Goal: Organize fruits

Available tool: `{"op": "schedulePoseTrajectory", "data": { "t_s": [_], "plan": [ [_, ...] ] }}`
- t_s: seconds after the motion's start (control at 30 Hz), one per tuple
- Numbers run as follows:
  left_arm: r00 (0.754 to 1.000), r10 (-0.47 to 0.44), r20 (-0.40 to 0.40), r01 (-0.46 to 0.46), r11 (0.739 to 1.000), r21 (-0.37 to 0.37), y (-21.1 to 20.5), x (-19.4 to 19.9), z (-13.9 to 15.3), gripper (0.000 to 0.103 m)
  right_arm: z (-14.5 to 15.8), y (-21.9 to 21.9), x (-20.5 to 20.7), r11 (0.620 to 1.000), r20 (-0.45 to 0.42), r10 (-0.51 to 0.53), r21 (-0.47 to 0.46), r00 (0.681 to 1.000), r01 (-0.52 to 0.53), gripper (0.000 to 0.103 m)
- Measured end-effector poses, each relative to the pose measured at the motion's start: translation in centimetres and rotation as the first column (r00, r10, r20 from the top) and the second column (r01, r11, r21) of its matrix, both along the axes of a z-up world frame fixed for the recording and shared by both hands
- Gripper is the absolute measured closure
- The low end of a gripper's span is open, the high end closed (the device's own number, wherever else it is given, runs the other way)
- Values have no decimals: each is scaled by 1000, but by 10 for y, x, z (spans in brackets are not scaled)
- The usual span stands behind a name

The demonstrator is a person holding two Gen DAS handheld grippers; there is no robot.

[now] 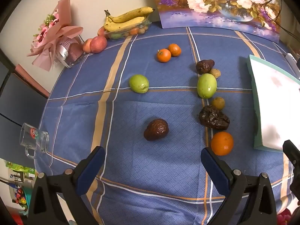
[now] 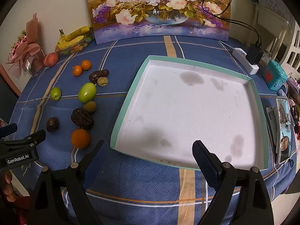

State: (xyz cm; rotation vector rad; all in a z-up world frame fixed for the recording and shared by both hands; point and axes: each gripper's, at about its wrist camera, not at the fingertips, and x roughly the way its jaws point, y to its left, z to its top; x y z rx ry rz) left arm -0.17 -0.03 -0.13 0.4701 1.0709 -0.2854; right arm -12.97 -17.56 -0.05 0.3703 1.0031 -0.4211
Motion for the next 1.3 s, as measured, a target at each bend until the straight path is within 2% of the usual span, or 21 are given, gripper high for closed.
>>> {"op": "schedulePoseTrajectory", "data": {
  "t_s": [1.3],
  "plan": [
    [1000,-1,-5,1,1000,5,6,4,-4,0,-1,1,0,1000,-4,0,3,1000,0,11]
  ]
}}
